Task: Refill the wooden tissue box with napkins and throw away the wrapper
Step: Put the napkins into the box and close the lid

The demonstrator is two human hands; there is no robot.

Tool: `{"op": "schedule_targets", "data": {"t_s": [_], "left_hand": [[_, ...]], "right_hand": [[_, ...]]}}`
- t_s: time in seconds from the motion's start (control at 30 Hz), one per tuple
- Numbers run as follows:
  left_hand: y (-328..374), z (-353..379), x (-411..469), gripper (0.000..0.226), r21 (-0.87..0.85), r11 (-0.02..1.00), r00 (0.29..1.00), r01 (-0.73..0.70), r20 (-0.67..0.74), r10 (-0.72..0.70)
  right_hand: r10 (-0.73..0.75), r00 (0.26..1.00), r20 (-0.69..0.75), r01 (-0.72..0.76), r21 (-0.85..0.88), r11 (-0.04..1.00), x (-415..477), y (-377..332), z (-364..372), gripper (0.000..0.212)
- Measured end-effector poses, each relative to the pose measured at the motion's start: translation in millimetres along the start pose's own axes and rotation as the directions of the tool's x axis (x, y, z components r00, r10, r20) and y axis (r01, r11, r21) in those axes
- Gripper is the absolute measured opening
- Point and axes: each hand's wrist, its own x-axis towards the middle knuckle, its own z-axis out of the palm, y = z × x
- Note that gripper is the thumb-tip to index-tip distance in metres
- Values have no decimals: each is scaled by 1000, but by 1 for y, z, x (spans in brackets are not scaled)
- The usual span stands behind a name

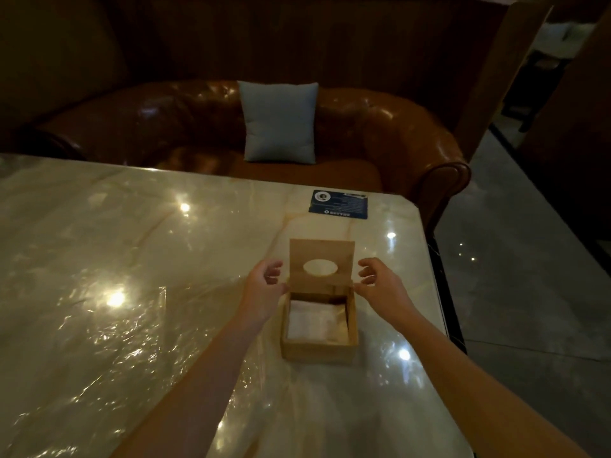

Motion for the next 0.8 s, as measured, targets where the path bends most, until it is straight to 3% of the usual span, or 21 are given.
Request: {"op": "schedule_targets", "data": {"t_s": [0.13, 0.2, 0.33, 0.5, 0.6, 0.7, 0.8], "left_hand": [[0, 11, 4, 33, -160, 986, 998, 55, 47, -48], [-1, 12, 6, 26, -87, 996, 999, 20, 38, -17], [-5, 8, 9, 34, 36, 997, 996, -66, 59, 64], [-8, 6, 6, 37, 130, 965, 973, -227, 69, 220], [-12, 3, 1, 44, 168, 936, 949, -309, 119, 292], [-11, -4, 0, 29, 120, 953, 948, -277, 192, 252], [-3, -12, 4, 19, 183, 944, 925, -274, 319, 206]], "right_hand": [[27, 998, 51, -29, 25, 999, 7, 1, 12, 29], [-23, 999, 24, 24, -51, 998, 9, 4, 16, 19], [-115, 992, -54, 104, -176, 979, 9, 8, 18, 20], [-200, 973, -112, 184, -138, 973, -2, 9, 17, 14], [-311, 948, -61, 297, -170, 940, -13, 16, 17, 15], [-290, 957, -22, 284, -142, 948, -16, 17, 17, 18], [-202, 975, 86, 213, -136, 968, -9, 10, 7, 24]]}}
